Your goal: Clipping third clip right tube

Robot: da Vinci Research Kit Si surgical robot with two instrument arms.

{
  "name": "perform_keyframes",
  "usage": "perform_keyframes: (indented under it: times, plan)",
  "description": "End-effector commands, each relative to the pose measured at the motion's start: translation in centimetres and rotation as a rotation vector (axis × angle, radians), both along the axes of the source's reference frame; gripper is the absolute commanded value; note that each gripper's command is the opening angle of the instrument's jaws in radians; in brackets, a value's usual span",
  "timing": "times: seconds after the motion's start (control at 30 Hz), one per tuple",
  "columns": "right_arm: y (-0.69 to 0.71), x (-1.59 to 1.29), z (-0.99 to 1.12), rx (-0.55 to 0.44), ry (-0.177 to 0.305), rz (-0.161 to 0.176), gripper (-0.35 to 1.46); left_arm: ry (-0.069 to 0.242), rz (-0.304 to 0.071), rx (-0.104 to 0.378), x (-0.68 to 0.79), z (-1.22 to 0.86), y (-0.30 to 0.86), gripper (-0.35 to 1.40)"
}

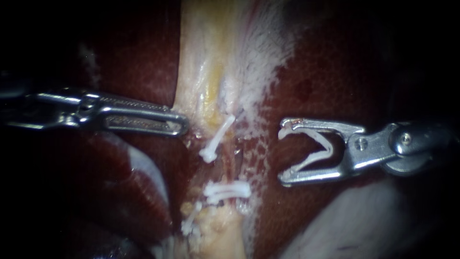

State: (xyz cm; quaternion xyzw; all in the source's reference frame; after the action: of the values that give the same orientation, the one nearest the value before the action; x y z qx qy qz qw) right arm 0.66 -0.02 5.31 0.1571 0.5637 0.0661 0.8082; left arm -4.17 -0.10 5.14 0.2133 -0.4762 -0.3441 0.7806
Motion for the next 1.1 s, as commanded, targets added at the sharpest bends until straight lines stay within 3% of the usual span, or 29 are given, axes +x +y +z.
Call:
perform_keyframes:
  times: [0.03, 0.23, 0.6, 0.73, 1.1]
  plan:
    - [0.0, 0.0, 0.0, 0.0, 0.0, 0.0, 0.6, -0.001, 0.001, 0.001, 0.0, 0.0, 0.0, -0.35]
    - [-0.01, 0.01, 0.01, -0.001, 0.0, 0.0, 0.6, -0.003, 0.003, 0.003, 0.04, -0.04, 0.02, -0.35]
    - [-0.16, 0.29, 0.21, 0.142, -0.037, 0.07, 0.6, 0.001, -0.006, 0.023, 0.28, -0.47, 0.16, -0.35]
    - [-0.22, 0.39, 0.32, 0.189, -0.049, 0.095, 0.6, -0.007, -0.012, 0.015, 0.3, -0.66, 0.15, -0.35]
    - [-0.27, 0.68, 0.62, 0.275, -0.054, 0.092, 0.55, -0.023, -0.015, -0.001, 0.27, -1.09, -0.01, -0.35]
